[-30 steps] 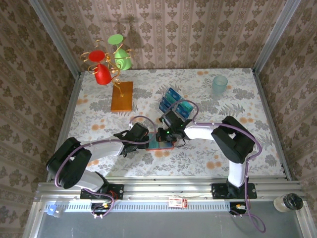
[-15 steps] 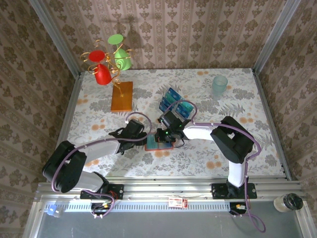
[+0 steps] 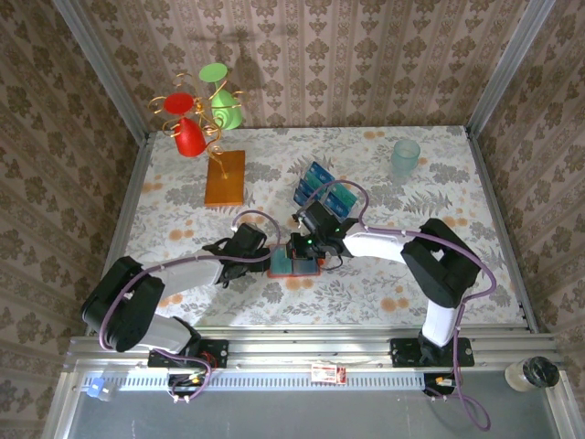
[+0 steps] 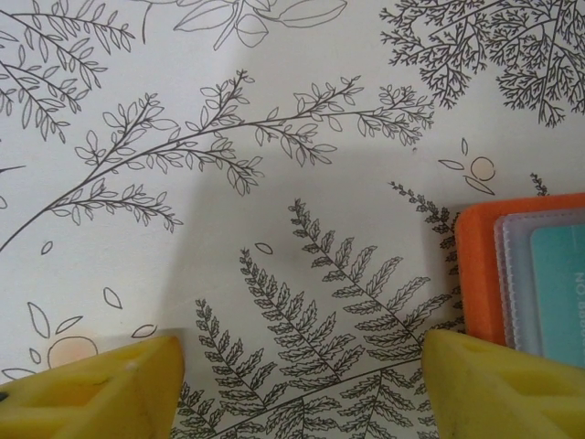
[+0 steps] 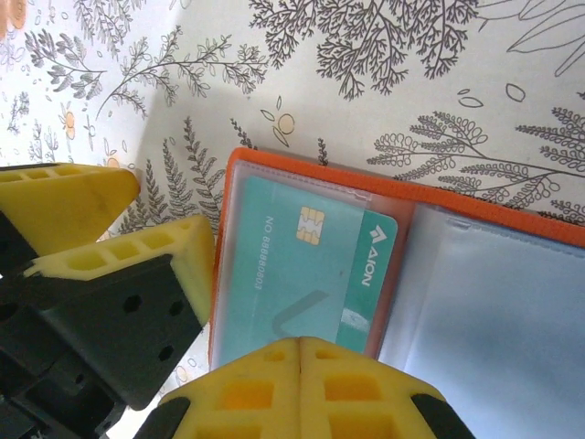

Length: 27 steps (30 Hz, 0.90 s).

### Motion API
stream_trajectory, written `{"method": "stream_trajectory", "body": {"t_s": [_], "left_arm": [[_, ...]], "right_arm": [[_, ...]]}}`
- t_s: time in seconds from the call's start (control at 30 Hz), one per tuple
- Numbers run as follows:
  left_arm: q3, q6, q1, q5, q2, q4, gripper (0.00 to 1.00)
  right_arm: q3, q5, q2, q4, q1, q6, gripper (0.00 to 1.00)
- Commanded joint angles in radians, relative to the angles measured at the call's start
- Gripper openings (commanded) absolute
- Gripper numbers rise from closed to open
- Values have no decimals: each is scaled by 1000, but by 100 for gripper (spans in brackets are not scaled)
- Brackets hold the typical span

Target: Put the credit cards into the card holder

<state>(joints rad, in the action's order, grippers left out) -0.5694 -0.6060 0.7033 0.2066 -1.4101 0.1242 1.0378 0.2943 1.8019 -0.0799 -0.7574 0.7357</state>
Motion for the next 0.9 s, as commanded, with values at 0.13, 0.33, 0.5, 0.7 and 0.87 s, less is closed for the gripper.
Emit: {"method": "stream_trajectory", "body": {"t_s": [0.13,0.33,0.5,0.7,0.87], "left_arm": [[14,0,-4,1,-20,-3,70],[14,2,-6,1,-23,-5,70],[13,2,-5,-1,-27,-9,70],[11,4,-5,-4,-32,-16,70],[10,4,-5,-8,-35,-21,70]], "right_arm": [[-30,-17,-3,-12,-8,-1,0],[-27,-16,28,-7,-9,-2,0],[-9,-12,66,-15,-9,-11,0],[17,3,97,-20,-11,-15,0],[38,12,111,-33,-16,-23,0]]}}
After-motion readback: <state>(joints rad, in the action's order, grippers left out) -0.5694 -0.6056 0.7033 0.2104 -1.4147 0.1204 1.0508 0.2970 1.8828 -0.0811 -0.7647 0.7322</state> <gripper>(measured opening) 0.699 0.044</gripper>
